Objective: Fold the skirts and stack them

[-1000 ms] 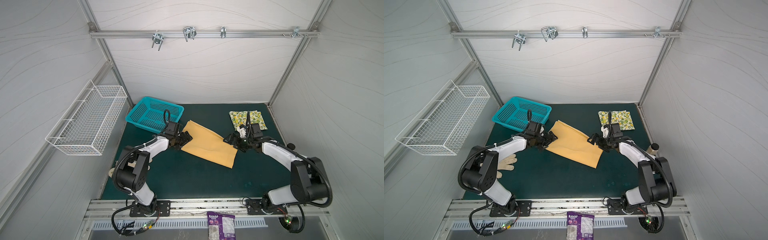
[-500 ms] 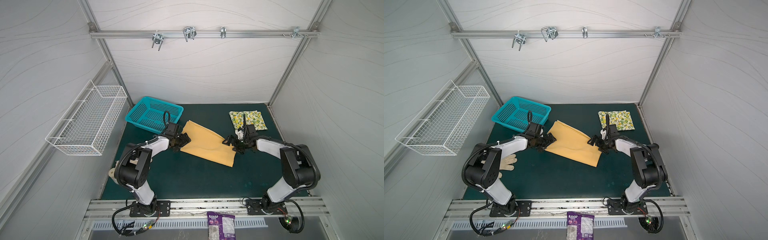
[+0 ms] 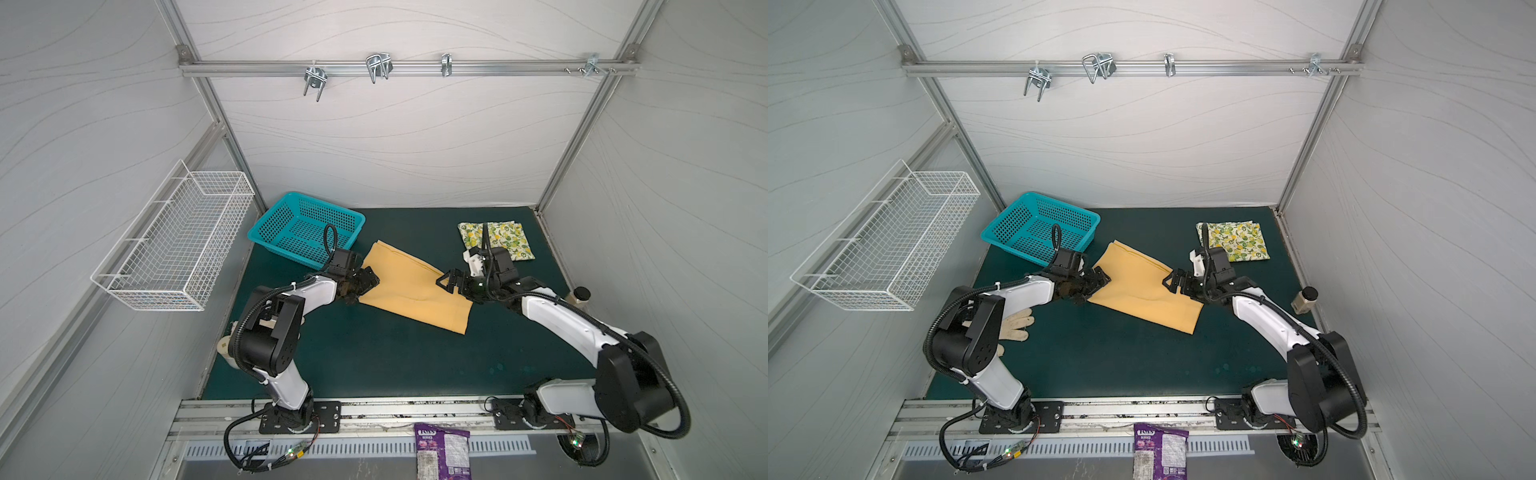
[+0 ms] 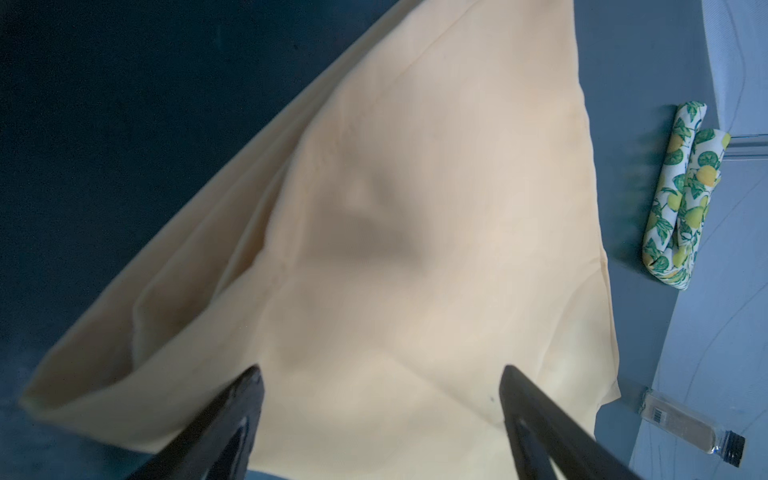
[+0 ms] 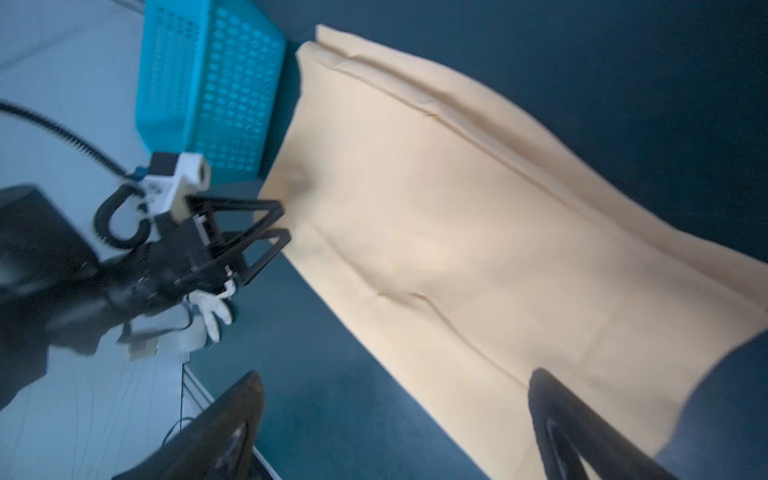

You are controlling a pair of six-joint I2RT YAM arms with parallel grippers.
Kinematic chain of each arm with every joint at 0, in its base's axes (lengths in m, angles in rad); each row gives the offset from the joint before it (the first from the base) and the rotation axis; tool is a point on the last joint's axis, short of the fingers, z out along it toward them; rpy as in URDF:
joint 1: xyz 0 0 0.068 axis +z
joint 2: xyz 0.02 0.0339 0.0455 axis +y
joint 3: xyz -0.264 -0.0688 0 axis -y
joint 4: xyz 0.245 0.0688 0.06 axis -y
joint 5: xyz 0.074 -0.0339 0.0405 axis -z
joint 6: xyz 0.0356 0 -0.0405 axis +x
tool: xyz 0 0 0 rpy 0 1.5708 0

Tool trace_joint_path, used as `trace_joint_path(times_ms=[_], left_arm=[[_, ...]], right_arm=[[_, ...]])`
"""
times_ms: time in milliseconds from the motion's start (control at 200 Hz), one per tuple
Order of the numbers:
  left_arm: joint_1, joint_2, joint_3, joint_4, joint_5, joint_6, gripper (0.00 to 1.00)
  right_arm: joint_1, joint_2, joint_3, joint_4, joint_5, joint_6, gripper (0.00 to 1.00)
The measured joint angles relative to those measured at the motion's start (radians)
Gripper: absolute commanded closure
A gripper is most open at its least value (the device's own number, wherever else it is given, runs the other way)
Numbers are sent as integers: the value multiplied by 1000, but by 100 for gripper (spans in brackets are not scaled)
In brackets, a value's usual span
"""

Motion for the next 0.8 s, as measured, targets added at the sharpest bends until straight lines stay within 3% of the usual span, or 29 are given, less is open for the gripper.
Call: trace_joint_path(times_ms=[225, 380, 800], left_arm=[[0, 0, -5, 14, 1, -2, 11], [0, 0, -5, 14, 1, -2, 11], [0, 0, -5, 15, 2, -2, 11]], right_arm=[[180, 91, 0, 78, 10, 43, 1], [227, 213, 0, 150, 10, 82, 1], [322, 336, 85, 277, 3, 145, 1]])
